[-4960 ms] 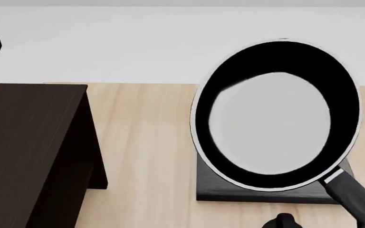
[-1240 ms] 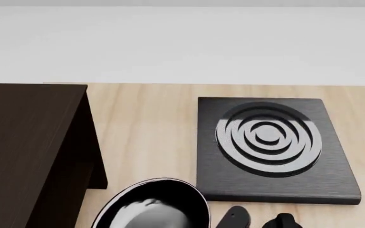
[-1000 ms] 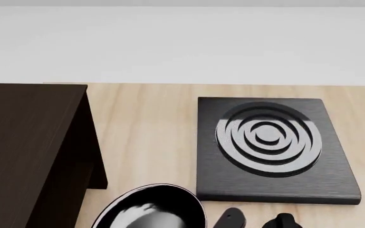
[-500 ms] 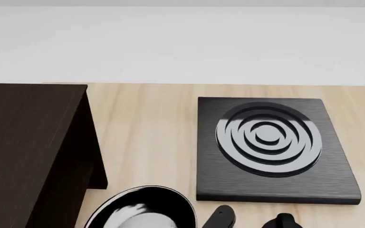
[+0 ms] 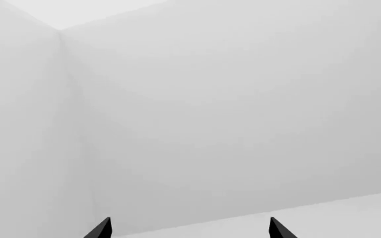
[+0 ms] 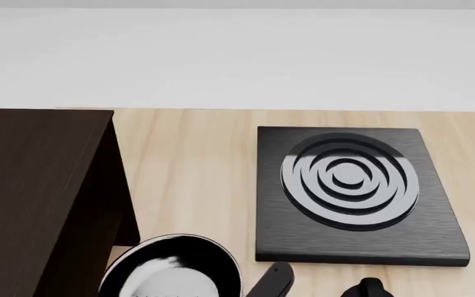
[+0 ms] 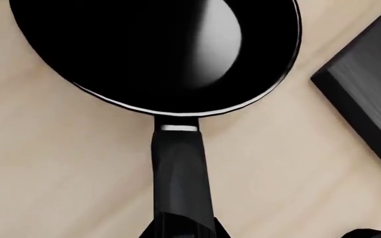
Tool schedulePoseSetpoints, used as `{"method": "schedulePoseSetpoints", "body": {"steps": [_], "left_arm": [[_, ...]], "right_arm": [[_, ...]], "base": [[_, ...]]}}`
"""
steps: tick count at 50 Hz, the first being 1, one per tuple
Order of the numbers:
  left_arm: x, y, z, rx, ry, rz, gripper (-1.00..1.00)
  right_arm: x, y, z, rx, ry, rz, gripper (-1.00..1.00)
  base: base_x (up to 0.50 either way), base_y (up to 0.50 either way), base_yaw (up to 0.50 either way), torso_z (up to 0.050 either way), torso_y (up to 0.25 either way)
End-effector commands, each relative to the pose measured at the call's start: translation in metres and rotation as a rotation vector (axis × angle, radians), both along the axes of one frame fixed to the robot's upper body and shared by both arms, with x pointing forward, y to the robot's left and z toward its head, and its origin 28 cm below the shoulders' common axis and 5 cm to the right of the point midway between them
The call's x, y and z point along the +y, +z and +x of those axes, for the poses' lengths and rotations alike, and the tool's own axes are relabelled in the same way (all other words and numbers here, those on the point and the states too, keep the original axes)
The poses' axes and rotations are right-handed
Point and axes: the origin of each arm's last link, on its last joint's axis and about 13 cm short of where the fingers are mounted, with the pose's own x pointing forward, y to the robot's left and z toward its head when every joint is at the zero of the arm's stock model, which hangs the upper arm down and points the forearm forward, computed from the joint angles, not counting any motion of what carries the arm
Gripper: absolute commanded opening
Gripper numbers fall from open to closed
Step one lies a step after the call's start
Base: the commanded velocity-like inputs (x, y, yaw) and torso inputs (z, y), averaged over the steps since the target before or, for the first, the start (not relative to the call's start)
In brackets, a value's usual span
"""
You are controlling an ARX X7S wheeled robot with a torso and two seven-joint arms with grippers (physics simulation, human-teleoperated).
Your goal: Put the frying pan under the cabinet shelf.
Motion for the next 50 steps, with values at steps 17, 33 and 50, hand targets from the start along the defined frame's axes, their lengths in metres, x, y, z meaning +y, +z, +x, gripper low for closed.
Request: {"method": "schedulePoseSetpoints", "body": {"steps": [17, 33, 50], "left_arm": [[0.002, -0.003, 0.002, -0.005, 0.028, 0.005, 1.0], [0.004, -0.003, 0.004, -0.013, 0.05, 0.011, 1.0], [0.007, -0.003, 0.001, -0.018, 0.057, 0.009, 1.0]], "right_arm": [[0.032, -0.036, 0.019, 0.115, 0.061, 0.181, -1.0], [0.05, -0.055, -0.008, 0.306, 0.12, 0.278, -1.0], [0.062, -0.044, -0.052, 0.41, 0.214, 0.324, -1.0]], "base": [[0.0, 0.0, 0.0, 0.0, 0.0], [0.0, 0.01, 0.01, 0.0, 0.0], [0.0, 0.0, 0.0, 0.0, 0.0]]}}
